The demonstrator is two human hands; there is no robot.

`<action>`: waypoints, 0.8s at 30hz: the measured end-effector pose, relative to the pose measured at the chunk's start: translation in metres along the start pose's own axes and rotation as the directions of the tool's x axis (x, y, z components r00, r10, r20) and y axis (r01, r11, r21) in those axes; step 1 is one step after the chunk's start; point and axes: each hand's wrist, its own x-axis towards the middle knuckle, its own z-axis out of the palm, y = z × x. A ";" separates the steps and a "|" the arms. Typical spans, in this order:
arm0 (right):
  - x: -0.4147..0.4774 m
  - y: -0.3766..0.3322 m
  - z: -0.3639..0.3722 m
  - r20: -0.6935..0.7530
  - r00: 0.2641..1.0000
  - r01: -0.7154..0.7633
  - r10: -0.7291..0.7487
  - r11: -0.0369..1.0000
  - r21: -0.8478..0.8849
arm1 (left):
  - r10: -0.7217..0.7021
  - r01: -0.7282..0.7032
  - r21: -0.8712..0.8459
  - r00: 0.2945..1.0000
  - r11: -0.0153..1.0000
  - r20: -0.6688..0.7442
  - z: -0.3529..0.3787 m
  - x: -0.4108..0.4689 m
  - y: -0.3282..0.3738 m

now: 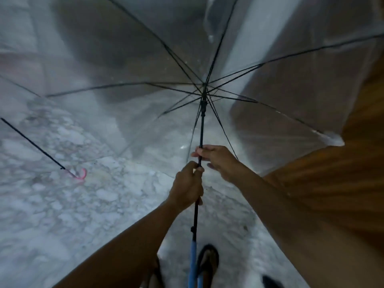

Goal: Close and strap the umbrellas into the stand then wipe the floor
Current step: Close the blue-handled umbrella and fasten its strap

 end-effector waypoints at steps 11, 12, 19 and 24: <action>-0.322 -0.062 -0.026 -0.394 0.916 0.153 -0.077 0.974 0.166 | 0.067 -0.263 0.498 0.924 0.826 0.376 -0.005 -0.221 0.192; -0.349 -0.061 -0.024 -0.431 0.898 0.181 -0.090 0.968 0.176 | 0.125 -0.331 0.528 0.913 0.782 0.387 0.000 -0.245 0.202; -0.539 -0.023 -0.013 -0.672 0.723 0.409 -0.162 0.884 0.226 | 0.389 -0.608 0.439 0.779 0.661 0.492 0.046 -0.427 0.224; -0.687 -0.006 0.001 -0.760 0.608 0.496 -0.231 0.857 0.137 | 0.520 -0.755 0.409 0.652 0.513 0.552 0.071 -0.561 0.237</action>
